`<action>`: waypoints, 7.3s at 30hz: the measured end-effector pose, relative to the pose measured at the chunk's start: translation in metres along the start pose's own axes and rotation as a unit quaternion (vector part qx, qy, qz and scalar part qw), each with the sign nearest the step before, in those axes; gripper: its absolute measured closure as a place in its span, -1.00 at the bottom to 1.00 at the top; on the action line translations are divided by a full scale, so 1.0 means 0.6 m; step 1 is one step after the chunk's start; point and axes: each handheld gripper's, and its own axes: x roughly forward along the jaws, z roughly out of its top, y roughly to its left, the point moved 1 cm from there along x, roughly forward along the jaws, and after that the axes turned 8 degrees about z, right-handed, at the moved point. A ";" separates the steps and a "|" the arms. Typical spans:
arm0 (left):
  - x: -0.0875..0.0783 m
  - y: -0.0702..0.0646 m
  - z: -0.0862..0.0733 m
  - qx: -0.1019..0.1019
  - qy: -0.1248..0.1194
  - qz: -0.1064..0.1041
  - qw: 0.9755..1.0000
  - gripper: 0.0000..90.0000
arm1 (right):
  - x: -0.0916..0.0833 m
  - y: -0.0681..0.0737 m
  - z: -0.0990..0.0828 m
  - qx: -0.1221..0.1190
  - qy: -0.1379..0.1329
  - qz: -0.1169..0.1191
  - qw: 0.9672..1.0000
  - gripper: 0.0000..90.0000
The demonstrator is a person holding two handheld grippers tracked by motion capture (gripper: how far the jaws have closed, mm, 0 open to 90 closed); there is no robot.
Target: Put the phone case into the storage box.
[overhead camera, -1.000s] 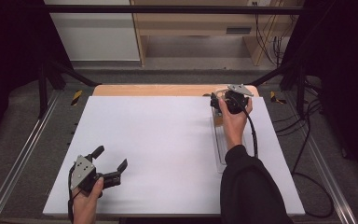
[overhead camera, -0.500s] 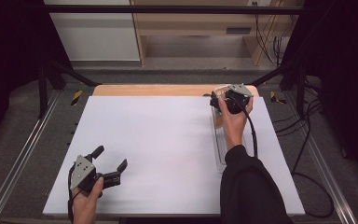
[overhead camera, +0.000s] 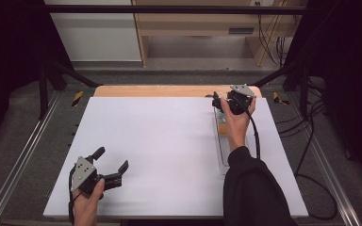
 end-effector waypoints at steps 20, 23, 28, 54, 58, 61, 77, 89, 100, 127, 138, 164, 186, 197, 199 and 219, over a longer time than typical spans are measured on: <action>-0.001 0.000 0.001 0.003 -0.001 0.004 1.000 -0.97 | -0.009 0.002 0.005 -0.015 -0.010 0.005 1.000 -0.82; -0.001 0.000 0.001 0.004 -0.001 0.004 1.000 -0.97 | -0.010 0.002 0.006 -0.014 -0.012 0.008 1.000 -0.82; -0.003 0.005 0.002 0.004 -0.003 0.006 1.000 -0.97 | -0.012 0.003 0.007 -0.014 -0.014 0.011 1.000 -0.82; -0.025 0.039 -0.002 0.002 -0.009 0.015 1.000 -0.97 | -0.023 0.008 0.016 -0.006 -0.022 0.029 0.999 -0.82; -0.025 0.040 -0.003 0.001 -0.009 0.016 1.000 -0.97 | -0.026 0.009 0.017 -0.006 -0.024 0.033 0.999 -0.82; -0.025 0.040 -0.003 0.001 -0.009 0.015 1.000 -0.97 | -0.029 0.009 0.018 -0.005 -0.024 0.036 0.999 -0.82; -0.024 0.039 -0.002 0.001 -0.009 0.014 1.000 -0.97 | -0.041 0.009 0.027 -0.008 -0.034 0.037 0.999 -0.82; -0.024 0.038 -0.002 0.003 -0.007 0.013 1.000 -0.97 | -0.048 0.014 0.032 -0.007 -0.036 0.039 0.999 -0.83; -0.024 0.038 -0.002 0.002 -0.008 0.012 1.000 -0.97 | -0.054 0.014 0.036 -0.004 -0.041 0.043 0.998 -0.82; -0.030 0.041 -0.001 0.000 -0.007 0.004 1.000 -0.97 | -0.141 0.025 0.061 -0.022 -0.054 0.098 0.993 -0.87; -0.037 0.047 -0.003 -0.009 -0.007 0.009 1.000 -0.97 | -0.206 0.011 0.055 -0.010 -0.050 0.119 0.992 -0.93; -0.040 0.041 -0.007 -0.003 0.002 -0.004 1.000 -0.97 | -0.321 -0.023 0.011 -0.025 -0.078 0.162 0.983 -0.88; -0.040 0.040 -0.007 0.001 0.003 -0.014 1.000 -0.97 | -0.363 -0.038 -0.039 -0.035 -0.108 0.154 0.982 -0.89; -0.042 0.039 -0.007 0.001 0.002 -0.015 1.000 -0.97 | -0.372 -0.046 -0.071 -0.034 -0.100 0.153 0.983 -0.89; -0.041 0.039 -0.007 0.001 0.003 -0.016 1.000 -0.97 | -0.372 -0.047 -0.079 -0.034 -0.097 0.152 0.983 -0.90; -0.042 0.039 -0.008 0.001 0.003 -0.020 1.000 -0.97 | -0.380 -0.053 -0.128 -0.062 -0.113 0.133 0.983 -0.90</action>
